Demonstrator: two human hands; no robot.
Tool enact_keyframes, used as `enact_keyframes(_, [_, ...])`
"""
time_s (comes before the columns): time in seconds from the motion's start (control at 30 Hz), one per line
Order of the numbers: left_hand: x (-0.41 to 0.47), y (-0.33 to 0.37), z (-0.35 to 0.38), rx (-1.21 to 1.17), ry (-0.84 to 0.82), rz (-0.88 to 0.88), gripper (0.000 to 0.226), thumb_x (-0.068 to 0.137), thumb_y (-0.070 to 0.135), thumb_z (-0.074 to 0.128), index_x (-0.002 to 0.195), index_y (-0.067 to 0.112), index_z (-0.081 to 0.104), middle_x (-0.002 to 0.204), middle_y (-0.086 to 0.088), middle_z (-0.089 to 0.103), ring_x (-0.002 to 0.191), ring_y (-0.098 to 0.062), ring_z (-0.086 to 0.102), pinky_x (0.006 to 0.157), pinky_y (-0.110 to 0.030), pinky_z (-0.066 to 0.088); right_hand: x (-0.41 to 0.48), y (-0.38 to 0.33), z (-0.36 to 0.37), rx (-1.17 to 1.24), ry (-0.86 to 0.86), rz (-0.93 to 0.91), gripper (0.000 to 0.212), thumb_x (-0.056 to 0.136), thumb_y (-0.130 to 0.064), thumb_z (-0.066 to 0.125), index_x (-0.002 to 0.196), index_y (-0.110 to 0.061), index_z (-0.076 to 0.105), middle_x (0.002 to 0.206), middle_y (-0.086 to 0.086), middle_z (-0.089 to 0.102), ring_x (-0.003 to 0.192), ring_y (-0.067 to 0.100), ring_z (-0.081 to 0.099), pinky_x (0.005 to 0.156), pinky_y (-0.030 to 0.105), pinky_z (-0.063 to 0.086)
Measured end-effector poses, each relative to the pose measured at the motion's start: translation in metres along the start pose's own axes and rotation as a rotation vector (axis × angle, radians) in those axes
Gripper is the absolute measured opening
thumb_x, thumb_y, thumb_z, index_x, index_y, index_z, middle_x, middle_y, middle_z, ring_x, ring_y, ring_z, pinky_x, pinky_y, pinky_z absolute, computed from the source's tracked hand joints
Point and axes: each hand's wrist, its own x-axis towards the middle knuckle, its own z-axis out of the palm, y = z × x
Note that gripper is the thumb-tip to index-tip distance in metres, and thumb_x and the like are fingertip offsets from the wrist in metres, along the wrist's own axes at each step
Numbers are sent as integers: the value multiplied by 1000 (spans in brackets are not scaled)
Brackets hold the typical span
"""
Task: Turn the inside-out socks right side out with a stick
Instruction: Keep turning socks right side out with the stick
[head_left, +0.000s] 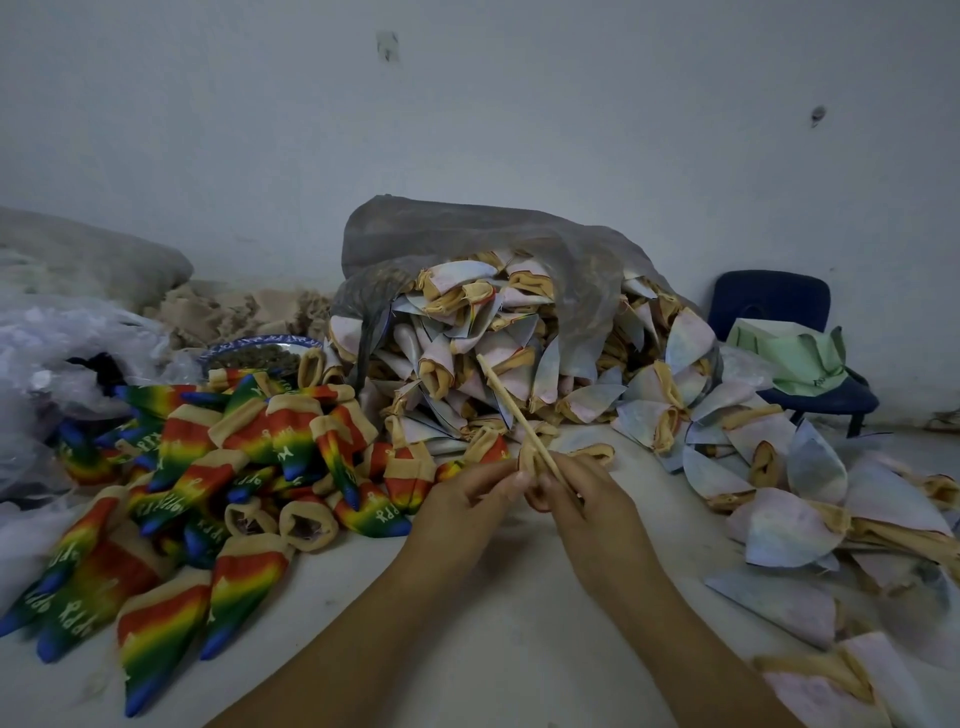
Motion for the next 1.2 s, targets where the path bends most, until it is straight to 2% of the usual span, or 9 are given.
enact_keyframes(0.17, [2, 2, 3, -103, 102, -114, 20, 94, 21, 63, 90, 37, 76, 84, 16, 75, 78, 7, 65, 65, -5, 46, -1, -5, 4, 96, -8, 83, 22, 98, -19, 49, 114, -23, 64, 103, -4, 62, 98, 8, 56, 84, 22, 45])
enact_keyframes(0.27, [2, 2, 4, -110, 142, -165, 18, 93, 22, 65, 86, 34, 77, 74, 13, 72, 63, 5, 60, 59, -7, 46, 0, -5, 5, 157, 33, 158, 17, 98, -20, 49, 109, -25, 61, 100, -6, 63, 92, 2, 57, 72, 7, 42])
enact_keyframes(0.4, [5, 0, 6, -232, 166, -299, 10, 92, 21, 67, 96, 23, 76, 53, 10, 56, 45, 2, 47, 47, -11, 40, 2, -2, 8, 114, 117, 221, 10, 98, -20, 47, 92, -20, 56, 85, -2, 62, 71, 7, 55, 56, 9, 39])
enact_keyframes(0.5, [5, 4, 9, -526, 165, -392, 13, 90, 10, 67, 102, 7, 73, 61, 0, 66, 52, -3, 59, 50, -13, 48, 2, -2, 10, 99, 169, 228, 21, 98, -18, 46, 79, -27, 45, 78, -3, 57, 68, 8, 52, 54, 11, 38])
enact_keyframes(0.6, [6, 8, 10, -839, 122, -483, 10, 81, 2, 68, 82, -2, 77, 72, -12, 72, 60, -10, 68, 53, -16, 54, 4, -2, 11, 105, 193, 235, 26, 98, -18, 45, 74, -26, 40, 75, 0, 57, 66, 10, 52, 52, 11, 38])
enact_keyframes(0.77, [7, 11, 8, -1131, 43, -521, 14, 73, 4, 65, 83, -5, 69, 64, -10, 62, 49, -9, 56, 43, -17, 48, 7, -3, 15, 145, 185, 246, 24, 99, -20, 44, 76, -25, 39, 67, -3, 51, 54, 1, 48, 49, 10, 37])
enact_keyframes(0.83, [7, 12, 5, -1075, -2, -497, 11, 85, 5, 60, 94, -2, 62, 66, -7, 58, 49, -7, 51, 42, -17, 43, 6, -2, 14, 197, 163, 273, 21, 98, -21, 45, 78, -24, 42, 65, -5, 51, 51, -4, 47, 47, 9, 36])
enact_keyframes(1.0, [7, 6, 1, -153, 46, -254, 13, 101, 21, 52, 103, 16, 64, 57, 5, 58, 50, -3, 50, 49, -15, 41, 5, 3, -1, 420, 98, 403, 16, 95, -29, 50, 81, -24, 55, 51, -13, 50, 45, 1, 41, 49, 20, 36])
enact_keyframes(1.2, [2, 8, 4, -375, 145, -177, 14, 98, 11, 57, 103, 14, 69, 84, -5, 76, 77, -16, 73, 71, -21, 57, 0, -5, -2, 297, 83, 235, 17, 85, -50, 59, 85, -34, 53, 67, -12, 51, 56, -2, 48, 52, 11, 40])
